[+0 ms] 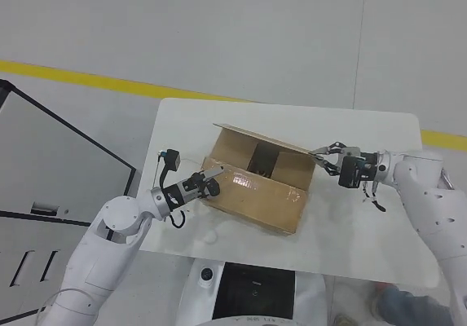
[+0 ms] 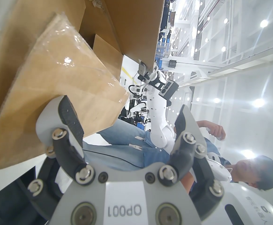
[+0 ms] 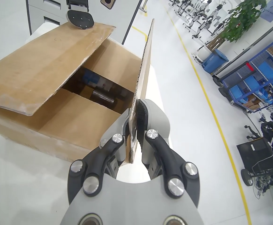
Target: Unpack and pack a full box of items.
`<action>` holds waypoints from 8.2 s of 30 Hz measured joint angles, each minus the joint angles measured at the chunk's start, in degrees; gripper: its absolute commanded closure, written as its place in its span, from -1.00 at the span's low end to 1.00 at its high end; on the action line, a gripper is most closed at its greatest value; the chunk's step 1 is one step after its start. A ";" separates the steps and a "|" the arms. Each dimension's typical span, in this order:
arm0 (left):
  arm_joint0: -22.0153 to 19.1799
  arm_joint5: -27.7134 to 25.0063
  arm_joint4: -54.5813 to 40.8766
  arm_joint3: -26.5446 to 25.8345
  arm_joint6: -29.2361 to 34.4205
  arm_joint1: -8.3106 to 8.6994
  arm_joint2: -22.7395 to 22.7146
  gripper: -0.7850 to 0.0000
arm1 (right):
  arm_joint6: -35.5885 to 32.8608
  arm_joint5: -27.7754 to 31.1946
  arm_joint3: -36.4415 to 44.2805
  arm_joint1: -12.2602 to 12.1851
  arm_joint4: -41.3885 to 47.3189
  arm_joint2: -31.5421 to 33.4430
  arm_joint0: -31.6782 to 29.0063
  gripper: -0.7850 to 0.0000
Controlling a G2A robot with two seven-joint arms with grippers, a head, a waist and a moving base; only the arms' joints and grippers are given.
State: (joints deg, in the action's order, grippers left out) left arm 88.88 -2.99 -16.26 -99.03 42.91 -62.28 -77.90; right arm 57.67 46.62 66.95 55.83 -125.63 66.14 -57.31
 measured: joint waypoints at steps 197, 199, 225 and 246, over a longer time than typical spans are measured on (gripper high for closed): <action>-2.49 -3.94 -2.92 2.27 -0.91 -0.23 1.93 -1.00 | -11.34 11.38 -3.52 -13.00 65.54 -56.40 17.61 0.06; -2.49 -3.94 -2.92 2.27 -0.91 -0.23 1.93 -1.00 | -11.34 11.38 -3.53 -13.00 65.54 -56.40 17.61 0.07; -2.49 -3.94 -2.92 2.27 -0.91 -0.23 1.93 -1.00 | -11.34 11.38 -3.53 -13.00 65.54 -56.40 17.61 -1.00; -2.49 -3.94 -2.92 2.27 -0.91 -0.23 1.93 -1.00 | -11.34 11.38 -3.53 -13.00 65.54 -56.40 17.61 -1.00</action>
State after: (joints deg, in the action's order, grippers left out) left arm 86.39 -6.93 -19.18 -96.76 42.00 -62.51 -75.97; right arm 46.33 58.00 63.43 42.83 -60.08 9.74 -39.70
